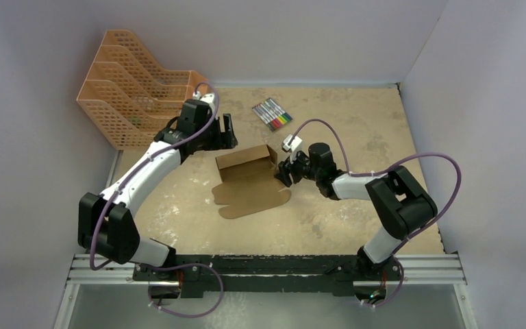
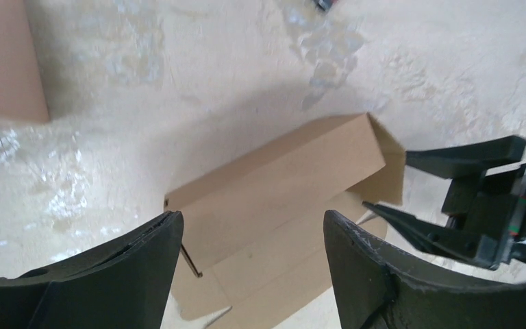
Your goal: Fold the paper box
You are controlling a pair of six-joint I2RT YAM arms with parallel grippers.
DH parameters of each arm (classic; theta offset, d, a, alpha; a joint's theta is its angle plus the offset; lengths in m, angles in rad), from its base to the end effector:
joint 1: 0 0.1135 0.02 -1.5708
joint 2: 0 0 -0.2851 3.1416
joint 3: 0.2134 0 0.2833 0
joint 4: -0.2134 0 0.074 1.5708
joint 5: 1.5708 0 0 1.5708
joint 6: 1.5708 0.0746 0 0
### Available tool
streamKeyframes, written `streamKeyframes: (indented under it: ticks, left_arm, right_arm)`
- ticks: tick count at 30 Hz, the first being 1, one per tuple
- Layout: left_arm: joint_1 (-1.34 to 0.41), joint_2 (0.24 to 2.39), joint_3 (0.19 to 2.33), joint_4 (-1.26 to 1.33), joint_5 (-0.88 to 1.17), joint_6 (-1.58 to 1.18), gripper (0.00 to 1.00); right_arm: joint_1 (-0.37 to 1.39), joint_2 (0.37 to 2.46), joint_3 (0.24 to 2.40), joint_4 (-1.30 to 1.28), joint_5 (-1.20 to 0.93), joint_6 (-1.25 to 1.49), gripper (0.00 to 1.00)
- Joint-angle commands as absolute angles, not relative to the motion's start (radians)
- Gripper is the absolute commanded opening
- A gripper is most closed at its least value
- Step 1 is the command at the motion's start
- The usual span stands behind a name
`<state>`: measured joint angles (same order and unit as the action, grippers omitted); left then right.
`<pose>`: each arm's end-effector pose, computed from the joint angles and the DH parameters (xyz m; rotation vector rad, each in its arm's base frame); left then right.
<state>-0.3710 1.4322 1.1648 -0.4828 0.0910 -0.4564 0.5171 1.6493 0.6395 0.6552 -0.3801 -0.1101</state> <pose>0.3442 -0.1412 0.2795 -0.0544 2.3749 -0.5143 0.3121 0.2094 0.1455 -0.8429 1.7597 0.6364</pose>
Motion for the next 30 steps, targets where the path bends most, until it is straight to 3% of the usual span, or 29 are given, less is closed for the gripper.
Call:
streamKeyframes:
  ticks: [1,11,17,30]
  left_arm:
    - [-0.365,1.443,1.233,-0.392,0.081,-0.393,0.75]
    - [-0.365,1.721,1.378,-0.400,0.324,-0.362,0.71]
    - [-0.366,1.767,1.372,-0.376,0.418,-0.388,0.70]
    - [-0.365,1.757,1.318,-0.357,0.419,-0.414,0.67]
  right_arm:
    - [0.524,1.665,0.685,0.694,-0.396,-0.146,0.62]
    - [0.524,1.704,0.763,0.649,-0.441,-0.198,0.62]
    - [0.524,1.741,0.816,0.634,-0.480,-0.208,0.61]
    - [0.523,1.656,0.773,0.543,-0.559,-0.190,0.63]
